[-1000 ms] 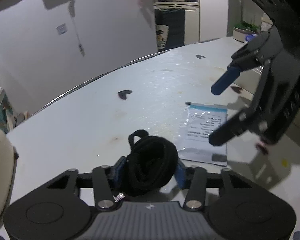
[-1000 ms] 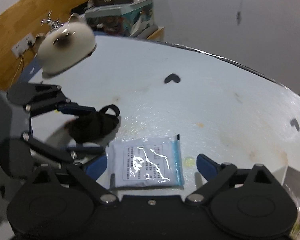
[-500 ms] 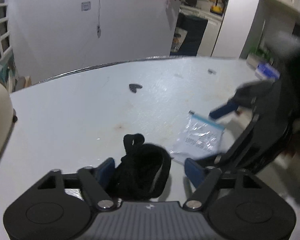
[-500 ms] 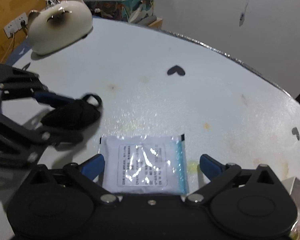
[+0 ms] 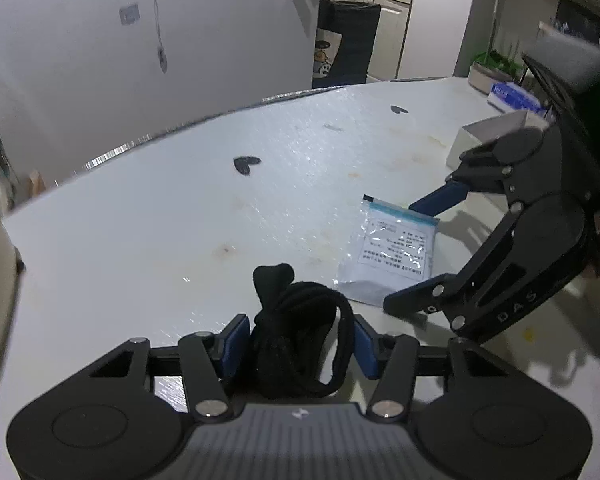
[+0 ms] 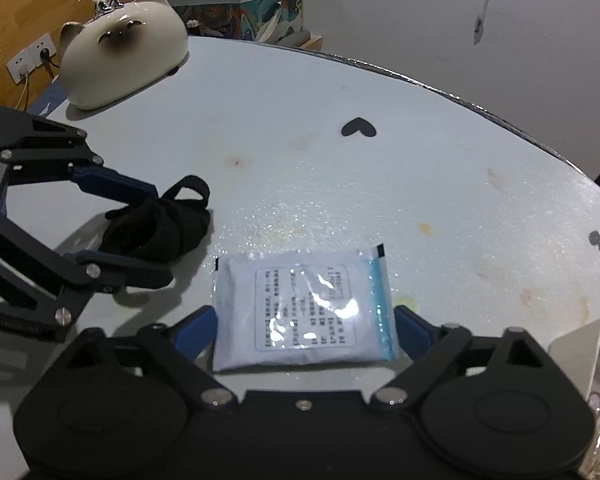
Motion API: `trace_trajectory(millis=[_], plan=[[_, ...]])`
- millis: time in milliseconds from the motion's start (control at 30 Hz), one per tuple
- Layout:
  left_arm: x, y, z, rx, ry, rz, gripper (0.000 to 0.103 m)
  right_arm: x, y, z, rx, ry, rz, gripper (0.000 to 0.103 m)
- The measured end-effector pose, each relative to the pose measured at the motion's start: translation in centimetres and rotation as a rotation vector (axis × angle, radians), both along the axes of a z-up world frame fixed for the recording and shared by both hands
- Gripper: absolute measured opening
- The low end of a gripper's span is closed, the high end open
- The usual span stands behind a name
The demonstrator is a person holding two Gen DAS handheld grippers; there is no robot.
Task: Organize soft objects
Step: 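Grasp the black scrunchie with the left gripper while the right grasps the white sachet, then lift the scrunchie and sachet and carry both over the white tray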
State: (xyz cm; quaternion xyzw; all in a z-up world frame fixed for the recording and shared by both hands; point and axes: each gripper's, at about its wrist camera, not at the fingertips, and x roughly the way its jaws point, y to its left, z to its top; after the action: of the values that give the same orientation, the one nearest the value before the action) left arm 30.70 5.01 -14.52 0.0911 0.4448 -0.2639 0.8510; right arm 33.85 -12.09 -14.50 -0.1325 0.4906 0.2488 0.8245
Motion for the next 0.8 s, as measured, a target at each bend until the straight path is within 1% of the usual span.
trace_trajectory(millis=[67, 100, 167, 267, 300, 367, 433, 533, 633, 800], plan=[[0.4, 0.4, 0.0, -0.047, 0.048, 0.01, 0.059, -0.2, -0.5, 0.2, 0.003, -0.002, 0.008, 0.086], [0.5, 0.5, 0.0, -0.06, 0.059, 0.015, 0.063, -0.3, -0.6, 0.3, 0.003, -0.002, 0.013, 0.085], [0.5, 0.4, -0.1, -0.06, 0.063, 0.012, 0.063, -0.5, -0.8, 0.3, 0.006, -0.001, 0.015, 0.084], [0.4, 0.2, -0.2, -0.038, 0.061, 0.004, 0.058, -0.9, -1.2, 0.4, 0.01, -0.002, 0.011, 0.081], [0.4, 0.1, -0.3, -0.03, 0.062, -0.002, 0.052, -1.1, -1.3, 0.4, 0.012, -0.002, 0.005, 0.08], [0.3, 0.1, -0.5, -0.016, 0.062, -0.001, 0.046, -1.5, -1.5, 0.4, 0.013, -0.003, 0.003, 0.078], [0.4, 0.3, -0.5, -0.015, 0.063, 0.01, 0.035, -2.0, -1.8, 0.5, 0.014, -0.001, 0.001, 0.076], [0.5, 0.6, -0.5, -0.022, 0.068, 0.035, 0.028, -2.7, -1.9, 0.6, 0.012, 0.001, -0.002, 0.074], [0.3, 0.6, -0.3, -0.025, 0.065, 0.069, 0.025, -3.3, -2.0, 0.6, 0.013, 0.0, -0.019, 0.072], [-1.0, 0.6, 0.1, -0.043, 0.06, 0.132, 0.024, -4.8, -2.3, 0.8, 0.017, 0.002, -0.046, 0.069]])
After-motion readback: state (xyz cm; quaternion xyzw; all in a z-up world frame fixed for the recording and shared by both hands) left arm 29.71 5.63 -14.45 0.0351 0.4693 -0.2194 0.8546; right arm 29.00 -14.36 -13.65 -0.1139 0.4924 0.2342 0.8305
